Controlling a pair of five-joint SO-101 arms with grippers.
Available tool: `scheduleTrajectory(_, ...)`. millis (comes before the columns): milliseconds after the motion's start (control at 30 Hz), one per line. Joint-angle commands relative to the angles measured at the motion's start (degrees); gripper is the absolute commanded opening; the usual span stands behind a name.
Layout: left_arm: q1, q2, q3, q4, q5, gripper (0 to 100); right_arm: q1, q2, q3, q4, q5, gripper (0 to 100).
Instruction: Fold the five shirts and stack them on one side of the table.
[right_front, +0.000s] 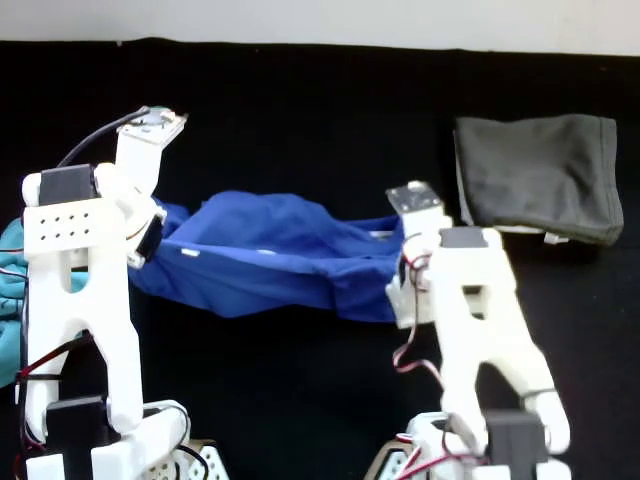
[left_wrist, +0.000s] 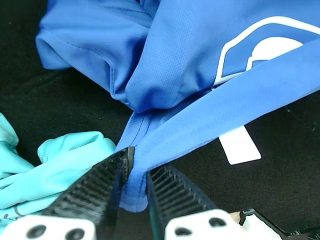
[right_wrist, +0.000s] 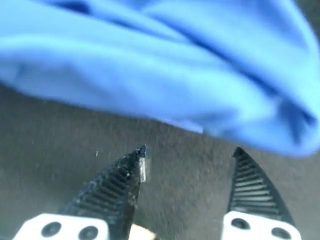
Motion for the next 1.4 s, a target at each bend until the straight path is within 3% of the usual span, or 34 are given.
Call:
scheduleTrajectory(0, -0.66, -0.22, -0.22, -0.44, -0.09, 1, -1.27, 5.93, -2.95, -3.03, -2.11, 26.0)
scheduleTrajectory(433, -0.66, -0.22, -0.22, -0.62, -0.09, 1, -1.36, 16.66, -12.18, -2.51, -2.11, 25.3)
scheduleTrajectory(633, -0.31, -0.22, -0.22, -0.79, -0.09, 1, -1.36, 16.84, -12.70, -4.09, -2.20, 0.0)
scheduleTrajectory(733, -0.31, -0.22, -0.22, -0.88, -0.09, 1, -1.19, 16.75, -12.62, -4.35, -2.20, 3.9)
scheduleTrajectory(933, -0.57, -0.22, -0.22, -0.62, -0.09, 1, -0.31, 15.69, -13.58, -1.36, -2.20, 0.6)
scheduleTrajectory(1367, 0.75, -0.22, 4.09, -0.79, -0.09, 1, 6.46, -21.14, -8.22, 9.63, -1.67, 0.6)
